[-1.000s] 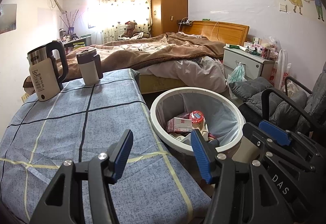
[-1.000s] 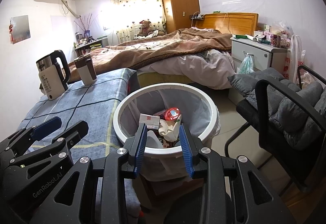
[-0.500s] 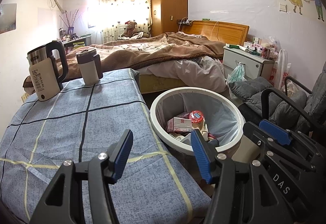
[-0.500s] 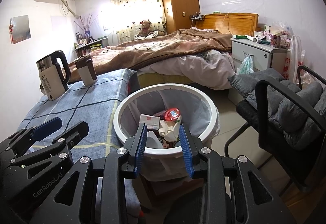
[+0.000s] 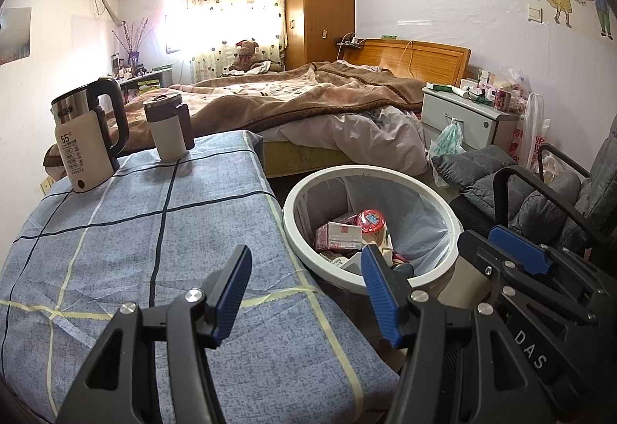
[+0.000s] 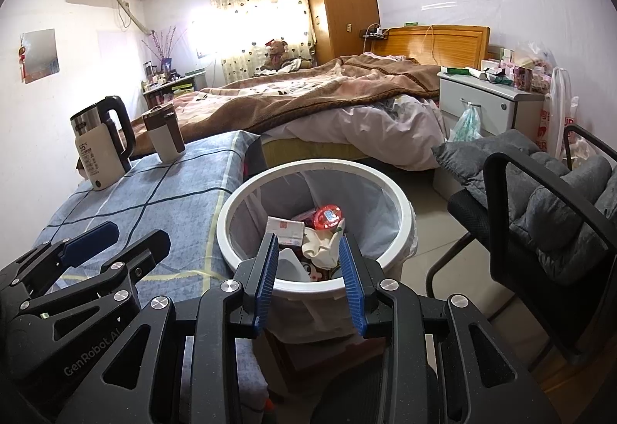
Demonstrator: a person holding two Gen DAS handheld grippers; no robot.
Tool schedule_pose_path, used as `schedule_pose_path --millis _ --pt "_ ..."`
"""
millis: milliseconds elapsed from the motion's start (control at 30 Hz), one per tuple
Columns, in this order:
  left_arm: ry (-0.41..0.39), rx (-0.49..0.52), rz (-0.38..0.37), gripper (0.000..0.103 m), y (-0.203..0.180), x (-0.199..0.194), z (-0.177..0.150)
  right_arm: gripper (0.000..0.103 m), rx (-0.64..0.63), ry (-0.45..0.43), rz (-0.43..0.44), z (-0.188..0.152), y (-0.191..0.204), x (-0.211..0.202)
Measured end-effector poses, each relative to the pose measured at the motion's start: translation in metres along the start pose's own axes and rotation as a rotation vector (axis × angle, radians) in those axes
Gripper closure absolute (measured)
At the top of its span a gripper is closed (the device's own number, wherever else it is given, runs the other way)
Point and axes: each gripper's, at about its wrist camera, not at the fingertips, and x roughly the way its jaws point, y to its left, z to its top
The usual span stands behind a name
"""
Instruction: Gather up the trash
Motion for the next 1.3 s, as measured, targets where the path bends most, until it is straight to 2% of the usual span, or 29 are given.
schedule_pose_path --millis 1300 --pt "0.006 0.01 -0.007 0.042 -0.0052 -0.0006 -0.0022 0.069 0.001 0.001 0.002 -0.0005 0.0007 -0.0001"
